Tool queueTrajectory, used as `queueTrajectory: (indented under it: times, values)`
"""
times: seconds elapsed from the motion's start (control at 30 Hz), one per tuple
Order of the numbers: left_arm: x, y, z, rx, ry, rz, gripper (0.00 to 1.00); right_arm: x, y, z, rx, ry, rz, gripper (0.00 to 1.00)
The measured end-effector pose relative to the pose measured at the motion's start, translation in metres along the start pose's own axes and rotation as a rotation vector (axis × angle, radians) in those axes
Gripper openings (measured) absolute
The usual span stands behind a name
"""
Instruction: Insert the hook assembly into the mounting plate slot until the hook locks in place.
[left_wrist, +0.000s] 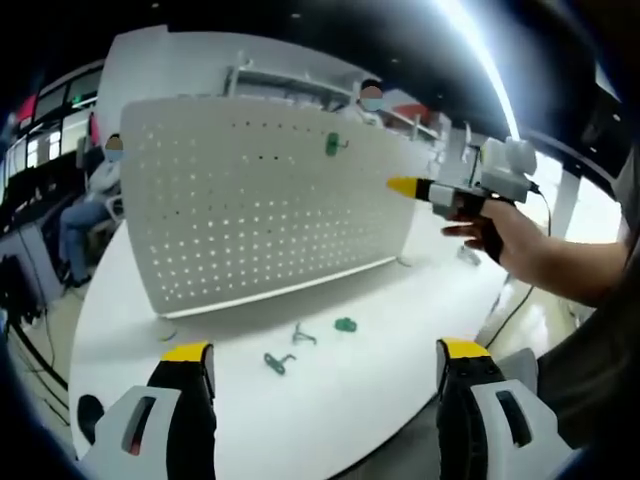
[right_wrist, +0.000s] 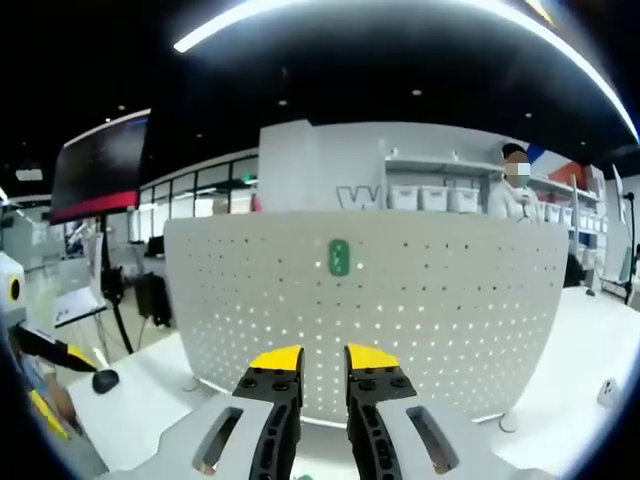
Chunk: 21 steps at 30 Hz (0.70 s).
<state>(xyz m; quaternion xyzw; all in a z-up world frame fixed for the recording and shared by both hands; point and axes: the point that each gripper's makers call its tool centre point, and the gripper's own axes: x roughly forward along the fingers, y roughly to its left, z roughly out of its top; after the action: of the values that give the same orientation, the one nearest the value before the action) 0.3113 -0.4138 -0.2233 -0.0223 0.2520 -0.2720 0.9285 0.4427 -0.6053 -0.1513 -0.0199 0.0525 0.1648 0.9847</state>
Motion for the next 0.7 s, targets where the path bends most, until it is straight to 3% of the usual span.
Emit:
queueTrajectory:
  times: [0.27, 0.7]
  values:
    - [-0.002, 0.0, -0.004, -0.001, 0.007, 0.004, 0.93, -0.03, 0.028, -0.032, -0.043, 0.08, 0.105, 0.16]
    - [-0.005, 0.001, -0.023, -0.011, 0.047, 0.015, 0.92, -0.069, 0.032, -0.079, -0.041, 0.186, 0.128, 0.19]
